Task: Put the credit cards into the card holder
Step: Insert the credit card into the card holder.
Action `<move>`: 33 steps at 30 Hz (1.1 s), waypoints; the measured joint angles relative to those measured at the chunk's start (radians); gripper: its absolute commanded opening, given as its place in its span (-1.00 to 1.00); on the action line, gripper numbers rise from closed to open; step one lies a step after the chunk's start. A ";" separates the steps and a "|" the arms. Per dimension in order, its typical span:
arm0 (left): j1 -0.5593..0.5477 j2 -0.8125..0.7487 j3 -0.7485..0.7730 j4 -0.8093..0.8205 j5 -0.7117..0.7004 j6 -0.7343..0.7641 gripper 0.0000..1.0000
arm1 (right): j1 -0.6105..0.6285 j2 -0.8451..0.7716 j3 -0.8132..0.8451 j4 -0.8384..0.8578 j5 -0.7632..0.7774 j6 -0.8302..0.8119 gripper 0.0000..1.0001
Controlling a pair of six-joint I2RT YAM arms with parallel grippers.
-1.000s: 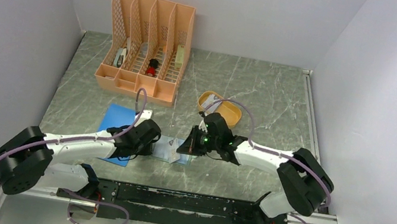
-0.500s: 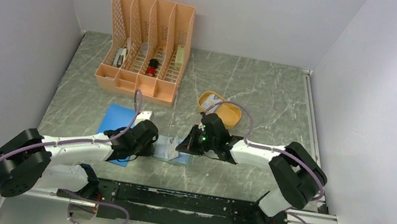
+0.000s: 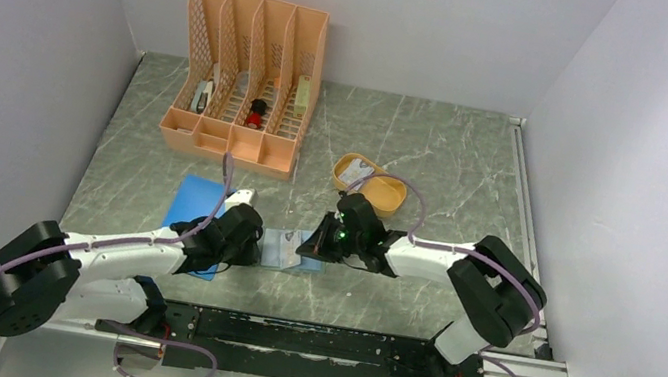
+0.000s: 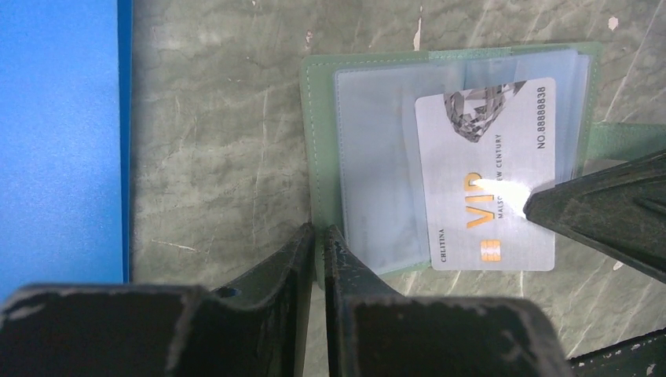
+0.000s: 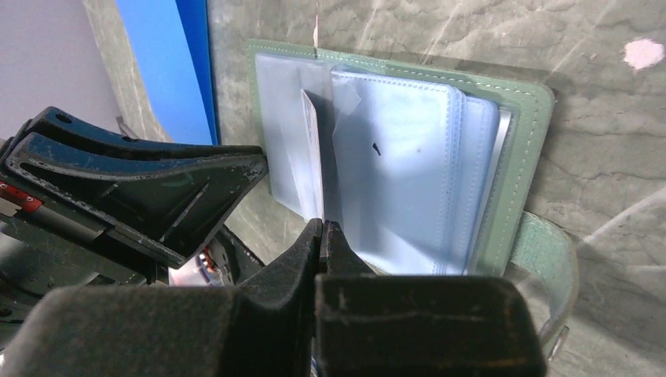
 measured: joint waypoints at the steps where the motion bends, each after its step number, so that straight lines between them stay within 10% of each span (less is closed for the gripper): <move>1: 0.000 -0.001 0.000 0.001 0.000 0.000 -0.67 | 0.000 -0.003 -0.001 -0.002 0.006 0.000 -1.00; 33: 0.000 -0.003 -0.006 0.008 0.002 0.000 -0.69 | 0.028 0.030 0.002 0.067 0.009 -0.006 -1.00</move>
